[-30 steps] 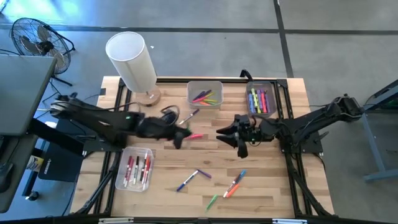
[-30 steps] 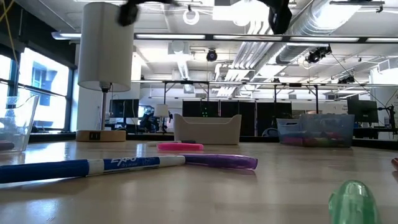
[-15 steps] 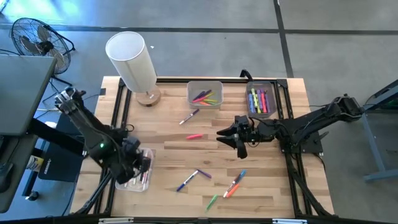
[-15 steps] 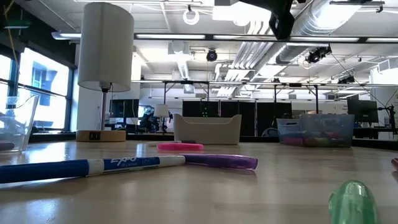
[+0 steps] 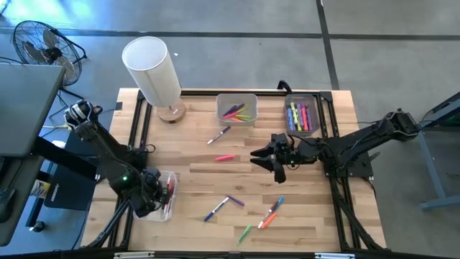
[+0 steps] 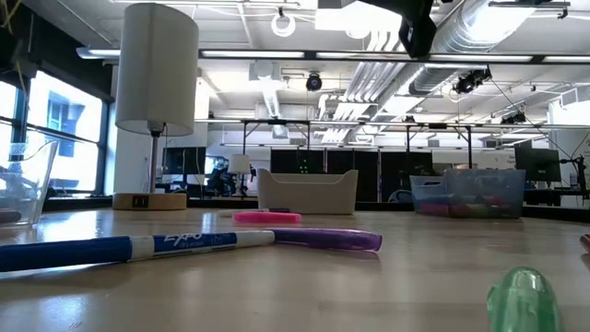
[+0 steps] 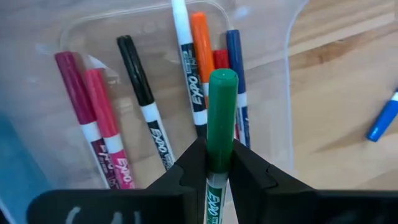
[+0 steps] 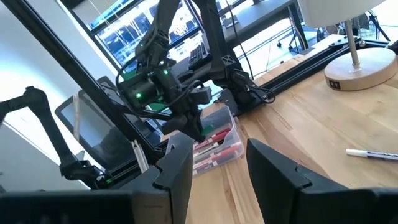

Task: Pick & Place Markers
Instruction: Put the green marker pen into the transparent bin, then put the blue pen into the white bin

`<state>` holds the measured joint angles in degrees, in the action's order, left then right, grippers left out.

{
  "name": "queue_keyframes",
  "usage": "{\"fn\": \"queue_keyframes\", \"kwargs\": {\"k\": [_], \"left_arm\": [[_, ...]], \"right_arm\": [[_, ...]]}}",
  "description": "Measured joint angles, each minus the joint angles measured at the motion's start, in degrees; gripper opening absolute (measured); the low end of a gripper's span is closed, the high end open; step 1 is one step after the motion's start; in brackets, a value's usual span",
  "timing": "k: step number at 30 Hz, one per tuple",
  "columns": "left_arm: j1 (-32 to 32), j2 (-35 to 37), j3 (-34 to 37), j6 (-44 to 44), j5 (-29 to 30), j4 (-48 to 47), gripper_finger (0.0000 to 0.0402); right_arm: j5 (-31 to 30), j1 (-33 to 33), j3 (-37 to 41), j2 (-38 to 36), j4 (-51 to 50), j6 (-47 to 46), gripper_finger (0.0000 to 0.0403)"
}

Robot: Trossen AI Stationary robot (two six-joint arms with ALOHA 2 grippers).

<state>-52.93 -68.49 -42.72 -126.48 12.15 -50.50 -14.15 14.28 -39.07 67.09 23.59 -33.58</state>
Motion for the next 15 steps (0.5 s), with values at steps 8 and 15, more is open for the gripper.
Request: {"fn": "queue_keyframes", "kwargs": {"k": [8,15], "left_arm": [[0.0,0.0,0.0,0.2,-0.7,1.2,0.0105],[0.0,0.0,0.0,0.2,-0.6,1.0,0.0125]], "right_arm": [[0.7,0.0,0.0,0.0,0.2,0.0,0.0140],[0.9,0.0,0.0,0.0,0.2,0.0,0.0140]]}}
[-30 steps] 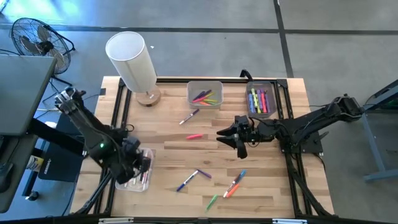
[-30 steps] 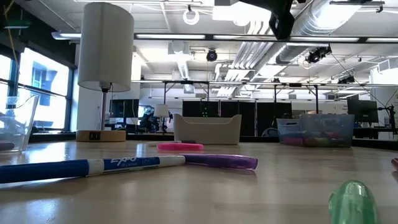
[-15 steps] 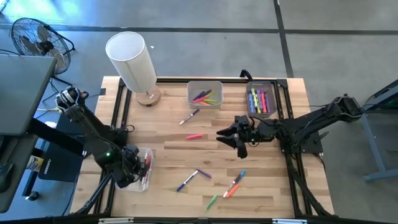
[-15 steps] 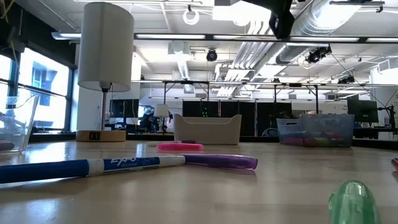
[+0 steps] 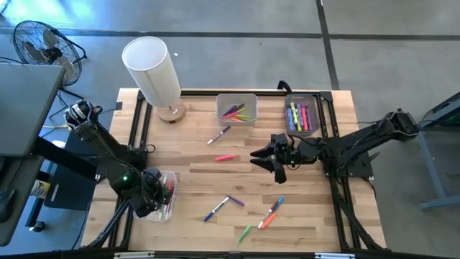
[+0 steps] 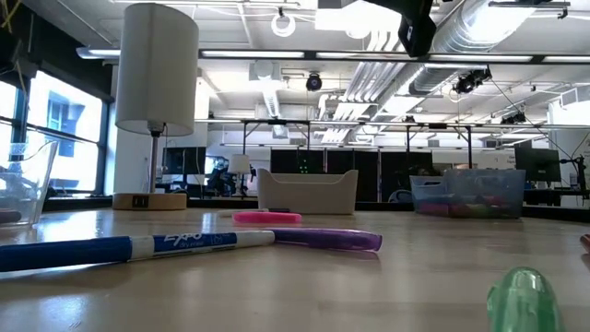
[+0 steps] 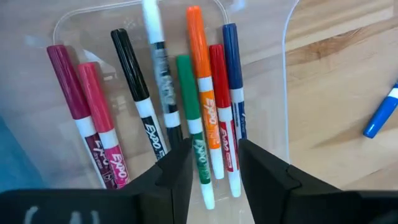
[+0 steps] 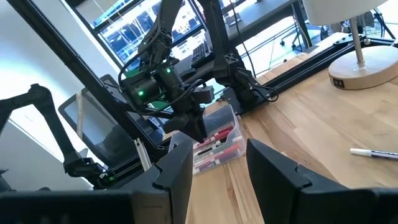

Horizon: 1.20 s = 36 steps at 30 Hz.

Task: Pick & Place Markers
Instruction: Put the blue pen into the white bin

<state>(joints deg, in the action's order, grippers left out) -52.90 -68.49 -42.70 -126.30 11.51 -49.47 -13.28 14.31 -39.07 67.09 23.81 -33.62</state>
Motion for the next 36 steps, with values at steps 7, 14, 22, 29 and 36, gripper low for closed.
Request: {"fn": "queue_keyframes", "kwargs": {"k": [7,14,22,29,36], "left_arm": [[0.0,0.1,-3.6,0.0,4.8,-6.0,0.0126],[0.0,0.1,-12.2,1.7,5.9,-18.3,0.0100],[0.0,0.0,-14.1,13.0,13.1,-15.5,0.0008],[4.1,-2.5,-14.2,29.4,14.3,-6.1,0.0003],[12.8,-5.5,-14.2,54.5,10.3,8.0,0.0001]], "right_arm": [[0.0,0.0,0.0,0.0,-0.9,0.1,0.0140],[0.0,0.0,0.0,0.0,-1.7,0.1,0.0140],[0.0,0.0,0.0,0.0,-1.7,0.1,0.0140],[-0.3,0.0,0.0,0.0,-1.7,0.6,0.0140],[-0.3,0.0,0.0,0.0,-2.1,0.6,0.0140]]}}
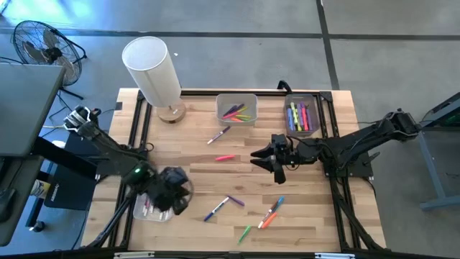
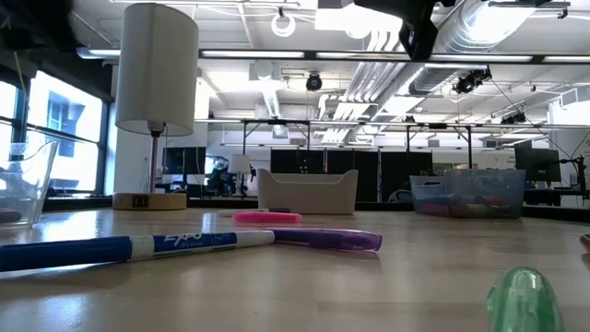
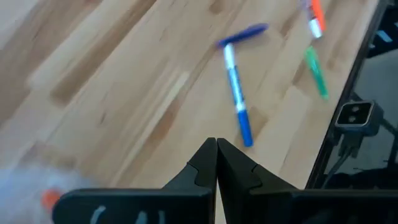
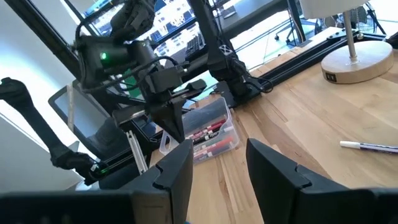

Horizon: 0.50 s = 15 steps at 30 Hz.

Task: Pick & Place Markers
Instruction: Put the blue pen into the white bin

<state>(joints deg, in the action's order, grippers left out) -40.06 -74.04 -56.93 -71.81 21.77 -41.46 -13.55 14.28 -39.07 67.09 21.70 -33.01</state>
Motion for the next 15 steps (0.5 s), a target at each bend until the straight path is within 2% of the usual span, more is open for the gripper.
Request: {"fn": "queue_keyframes", "kwargs": {"k": [3,6,10,15], "left_arm": [[4.9,-0.6,0.0,9.5,-4.2,3.7,0.0001],[9.5,-0.6,0.0,18.1,-7.6,4.8,0.0001],[15.8,-0.3,0.0,30.3,-11.2,4.3,0.0000],[23.7,0.3,0.1,44.7,-18.0,2.1,0.0000]], "right_arm": [[-1.0,0.5,0.0,0.0,-0.9,0.0,0.0129],[-5.0,2.4,-0.2,0.0,-2.8,0.0,0.0094],[-9.7,5.5,-4.6,0.8,-12.6,-0.1,0.0018],[-18.1,8.9,-16.2,6.5,-30.5,-3.5,0.0010]]}}
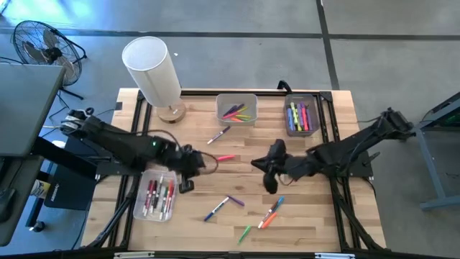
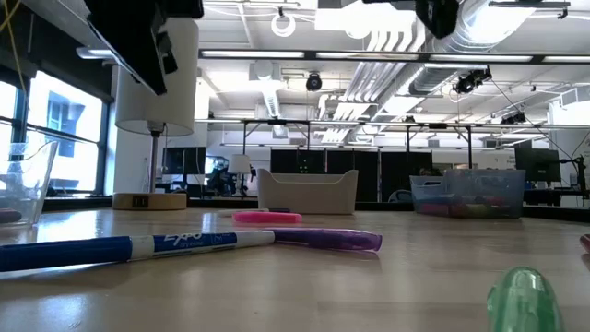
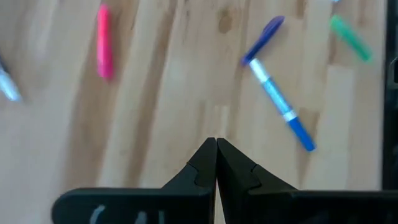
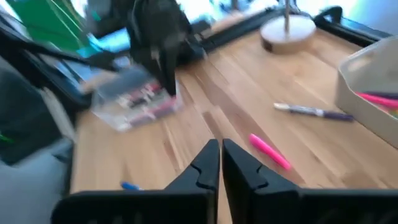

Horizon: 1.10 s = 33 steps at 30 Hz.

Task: Pick & Place Markers
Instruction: Put the blue pen into the white bin

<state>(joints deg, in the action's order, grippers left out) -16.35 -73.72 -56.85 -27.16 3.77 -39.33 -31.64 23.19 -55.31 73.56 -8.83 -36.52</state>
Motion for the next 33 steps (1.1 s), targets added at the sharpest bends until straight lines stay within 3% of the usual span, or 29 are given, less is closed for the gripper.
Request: {"fn": "queue_keyframes", "kwargs": {"k": [6,11,20,27,33], "left_arm": [[9.0,5.2,2.8,12.9,-7.8,-0.4,0.0000],[14.4,11.8,5.7,18.2,-11.0,-1.1,0.0000],[16.0,15.6,6.8,23.0,-14.4,-7.9,0.0000],[16.0,15.7,6.9,23.0,-15.8,-13.3,0.0000],[16.0,16.2,6.9,23.4,-15.9,-15.9,0.0000]], "right_arm": [[-0.4,0.3,-18.3,13.1,-22.0,-8.0,0.0003],[4.0,-0.4,-32.5,24.5,-36.5,-14.3,0.0001],[13.8,0.1,-52.2,43.5,-50.9,-17.4,0.0002],[20.8,2.0,-57.6,53.5,-53.4,-19.0,0.0034],[20.2,2.7,-55.1,55.2,-52.6,-23.1,0.0090]]}}
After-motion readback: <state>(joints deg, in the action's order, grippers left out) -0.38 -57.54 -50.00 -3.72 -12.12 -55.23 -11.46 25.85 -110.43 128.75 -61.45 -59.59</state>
